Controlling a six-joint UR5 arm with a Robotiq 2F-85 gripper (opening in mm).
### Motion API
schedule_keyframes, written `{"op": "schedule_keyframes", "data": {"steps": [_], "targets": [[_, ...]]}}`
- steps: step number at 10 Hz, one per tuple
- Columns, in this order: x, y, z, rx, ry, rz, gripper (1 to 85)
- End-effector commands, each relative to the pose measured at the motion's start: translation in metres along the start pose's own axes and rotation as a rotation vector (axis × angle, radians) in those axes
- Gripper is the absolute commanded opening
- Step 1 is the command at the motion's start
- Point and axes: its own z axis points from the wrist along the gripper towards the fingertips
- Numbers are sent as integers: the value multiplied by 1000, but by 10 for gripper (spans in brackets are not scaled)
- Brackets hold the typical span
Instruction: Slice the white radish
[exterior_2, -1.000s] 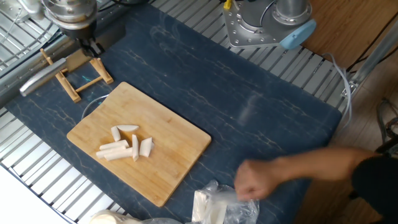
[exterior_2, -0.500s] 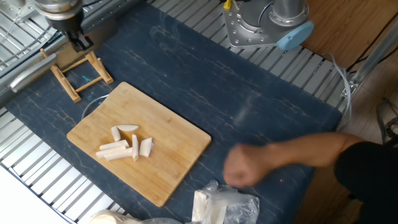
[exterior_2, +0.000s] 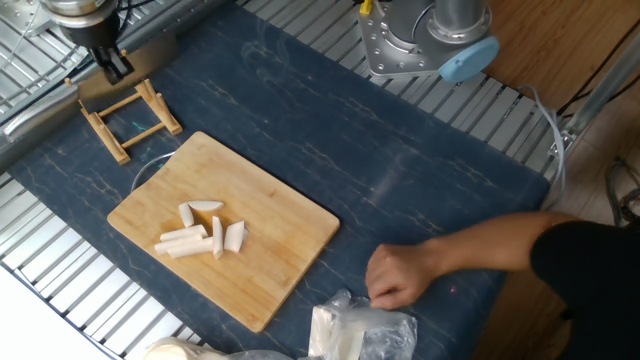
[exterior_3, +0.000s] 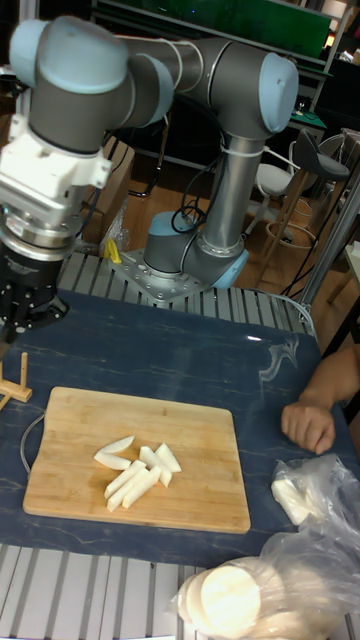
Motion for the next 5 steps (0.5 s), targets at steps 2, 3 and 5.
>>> {"op": "schedule_keyframes", "data": {"steps": [2, 3, 5], "targets": [[0, 1, 15, -67, 1, 33, 10], [0, -2, 18, -60, -4, 25, 10], [-4, -4, 22, -58, -15, 25, 10]]}}
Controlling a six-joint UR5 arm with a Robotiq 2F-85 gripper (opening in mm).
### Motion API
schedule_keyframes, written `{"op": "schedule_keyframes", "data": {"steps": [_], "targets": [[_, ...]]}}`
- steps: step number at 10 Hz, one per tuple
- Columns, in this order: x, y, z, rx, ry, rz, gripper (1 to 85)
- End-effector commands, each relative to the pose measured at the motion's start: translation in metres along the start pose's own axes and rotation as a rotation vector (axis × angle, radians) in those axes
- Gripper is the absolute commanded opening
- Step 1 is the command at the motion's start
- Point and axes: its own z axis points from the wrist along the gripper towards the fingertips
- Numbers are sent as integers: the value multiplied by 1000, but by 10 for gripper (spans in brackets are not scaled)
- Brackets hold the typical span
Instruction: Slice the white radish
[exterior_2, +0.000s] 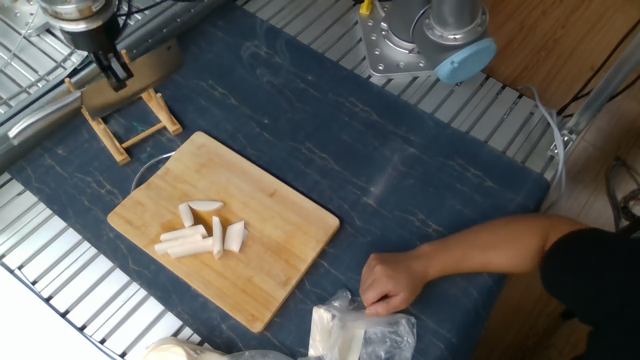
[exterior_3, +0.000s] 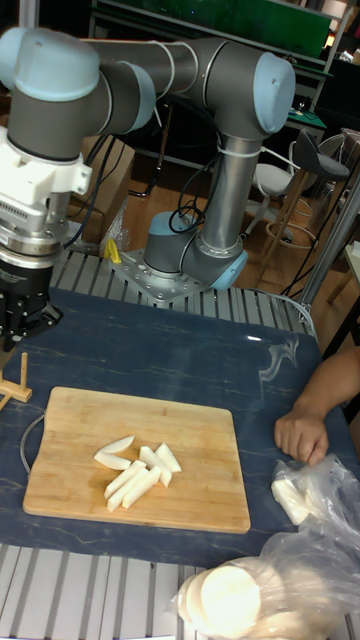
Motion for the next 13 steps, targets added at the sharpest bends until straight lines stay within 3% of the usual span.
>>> {"op": "schedule_keyframes", "data": {"steps": [1, 13], "targets": [[-5, -1, 8, -20, -18, 9, 10], [-27, 0, 46, -59, -84, 25, 10]]}}
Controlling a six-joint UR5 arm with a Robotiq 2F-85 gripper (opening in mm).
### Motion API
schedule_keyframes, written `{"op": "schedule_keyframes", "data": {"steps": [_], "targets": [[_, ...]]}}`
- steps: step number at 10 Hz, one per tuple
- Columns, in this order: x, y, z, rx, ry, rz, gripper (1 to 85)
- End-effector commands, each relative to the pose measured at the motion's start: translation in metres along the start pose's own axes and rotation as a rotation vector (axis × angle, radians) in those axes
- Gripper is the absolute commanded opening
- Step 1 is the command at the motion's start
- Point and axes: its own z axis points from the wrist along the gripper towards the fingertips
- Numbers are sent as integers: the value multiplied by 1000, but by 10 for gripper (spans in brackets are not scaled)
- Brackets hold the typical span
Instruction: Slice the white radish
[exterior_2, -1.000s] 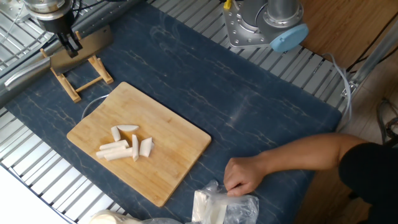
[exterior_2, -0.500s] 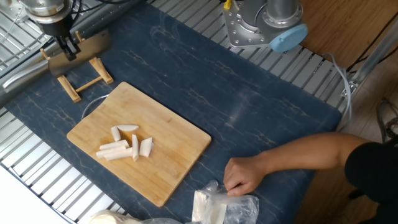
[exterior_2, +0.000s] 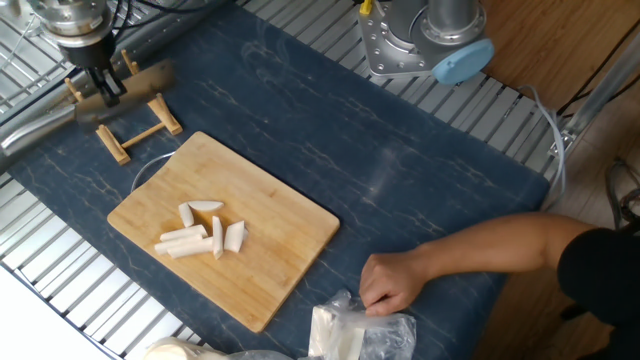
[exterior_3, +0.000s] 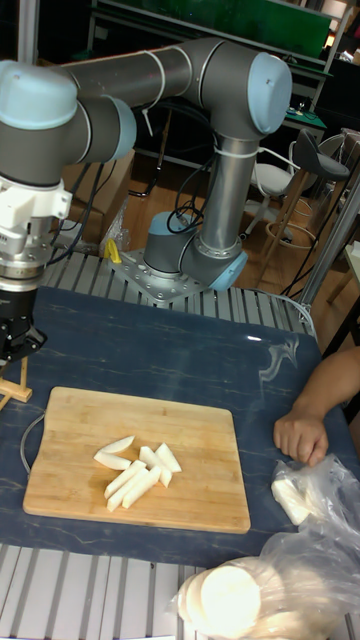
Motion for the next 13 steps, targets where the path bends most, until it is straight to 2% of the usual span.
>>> {"op": "schedule_keyframes", "data": {"steps": [1, 5, 8, 10, 13], "targets": [[-5, 4, 15, -36, -25, 9, 10], [-12, 8, 32, -59, -52, 0, 10], [-10, 13, 35, -82, -50, 4, 10], [-5, 13, 39, -89, -35, -10, 10], [-6, 11, 44, -89, -50, -39, 10]]}}
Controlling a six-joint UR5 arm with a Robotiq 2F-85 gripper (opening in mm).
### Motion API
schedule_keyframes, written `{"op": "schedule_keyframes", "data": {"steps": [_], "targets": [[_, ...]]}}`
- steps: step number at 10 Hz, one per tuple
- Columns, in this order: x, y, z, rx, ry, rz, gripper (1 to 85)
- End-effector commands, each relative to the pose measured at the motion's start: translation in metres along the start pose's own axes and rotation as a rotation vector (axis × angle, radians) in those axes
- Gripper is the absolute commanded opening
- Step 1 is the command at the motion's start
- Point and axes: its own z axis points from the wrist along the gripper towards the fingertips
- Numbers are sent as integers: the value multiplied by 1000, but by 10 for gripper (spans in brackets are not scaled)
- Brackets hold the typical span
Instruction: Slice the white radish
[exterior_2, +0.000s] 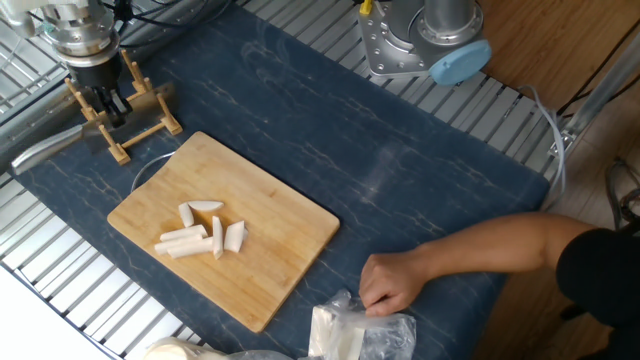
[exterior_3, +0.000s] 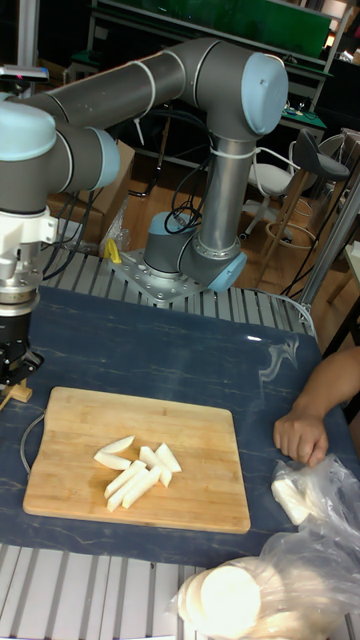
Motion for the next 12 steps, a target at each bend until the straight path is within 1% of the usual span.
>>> {"op": "schedule_keyframes", "data": {"steps": [1, 2, 3, 4, 5, 7, 8, 9, 10, 11, 12], "targets": [[-1, 0, 3, -12, -9, -19, 10], [-1, 0, 3, -12, -10, -34, 43], [-2, 2, 3, -22, -16, -49, 100], [1, 5, 3, -38, -7, -47, 113], [2, 6, 4, -45, -6, -54, 180], [5, 9, 3, -56, 0, -55, 210], [9, 11, 3, -71, 14, -62, 243], [10, 12, 3, -77, 16, -64, 260], [14, 11, 2, -79, 25, -78, 293], [19, 12, 2, -91, 36, -91, 333], [20, 11, 2, -93, 34, -103, 340]]}}
